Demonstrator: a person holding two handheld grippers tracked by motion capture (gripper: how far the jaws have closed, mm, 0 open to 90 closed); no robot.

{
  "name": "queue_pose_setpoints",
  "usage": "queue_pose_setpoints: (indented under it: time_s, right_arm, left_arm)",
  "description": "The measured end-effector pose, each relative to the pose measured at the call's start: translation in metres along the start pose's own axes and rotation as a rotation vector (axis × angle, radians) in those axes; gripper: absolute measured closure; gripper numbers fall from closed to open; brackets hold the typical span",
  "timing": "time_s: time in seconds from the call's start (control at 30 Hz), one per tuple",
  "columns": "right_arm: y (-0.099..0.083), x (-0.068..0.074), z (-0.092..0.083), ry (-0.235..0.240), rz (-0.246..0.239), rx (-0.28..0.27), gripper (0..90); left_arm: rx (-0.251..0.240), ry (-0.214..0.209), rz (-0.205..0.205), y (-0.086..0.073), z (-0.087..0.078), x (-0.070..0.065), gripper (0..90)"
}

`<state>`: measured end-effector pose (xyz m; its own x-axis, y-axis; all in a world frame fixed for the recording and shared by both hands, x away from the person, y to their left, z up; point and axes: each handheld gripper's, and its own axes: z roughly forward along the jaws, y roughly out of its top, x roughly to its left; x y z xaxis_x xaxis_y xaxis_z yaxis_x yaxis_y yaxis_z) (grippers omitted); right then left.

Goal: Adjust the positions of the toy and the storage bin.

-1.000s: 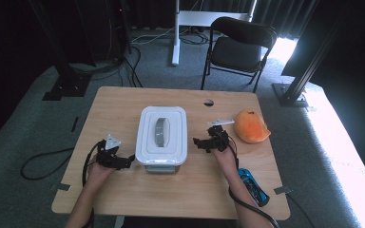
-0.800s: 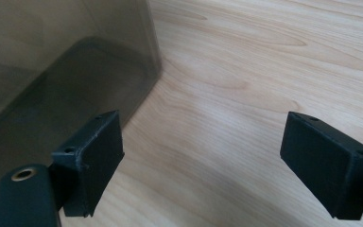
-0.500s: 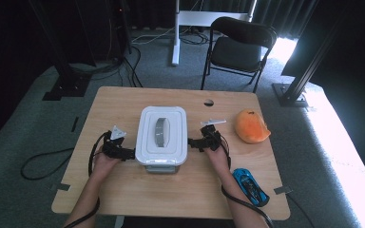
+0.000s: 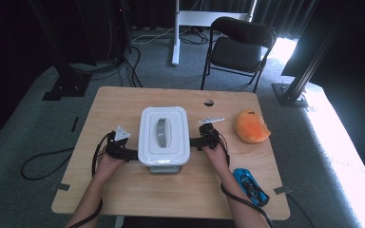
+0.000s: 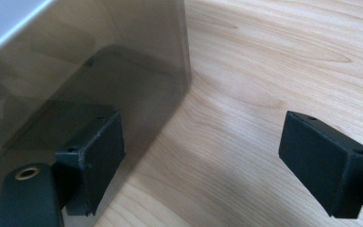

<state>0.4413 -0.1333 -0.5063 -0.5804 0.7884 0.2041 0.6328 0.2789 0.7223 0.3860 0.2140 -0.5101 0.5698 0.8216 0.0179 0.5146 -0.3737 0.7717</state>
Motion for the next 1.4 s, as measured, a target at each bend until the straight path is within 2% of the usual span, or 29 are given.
queue_pose_setpoints:
  time_s: [0.2, 0.37, 0.53, 0.77, 1.0, 1.4]
  right_arm:
    - [0.0, -0.006, -0.003, 0.003, 0.01, 0.011, 16.4]
    - [-0.001, -0.009, -0.006, -0.003, -0.02, 0.028, 19.2]
    - [-0.002, -0.014, -0.009, 0.038, -0.044, 0.035, 21.1]
    - [-0.005, -0.012, -0.01, 0.078, -0.093, 0.061, 22.9]
    - [-0.007, -0.009, -0.018, 0.107, -0.115, 0.062, 24.7]
    - [-0.019, -0.01, -0.032, 0.151, -0.145, 0.073, 25.5]
  left_arm:
    - [0.003, -0.011, 0.017, 0.002, 0.0, -0.013, 1.8]
    - [0.009, -0.016, 0.035, 0.006, 0.0, -0.023, 1.8]
    - [0.01, -0.017, 0.038, 0.006, -0.003, -0.03, 1.8]
    - [0.008, -0.036, 0.027, 0.002, -0.008, -0.036, 1.8]
    - [0.012, -0.041, 0.045, 0.0, -0.015, -0.046, 1.8]
    - [0.01, -0.081, 0.077, -0.006, -0.024, -0.067, 0.9]
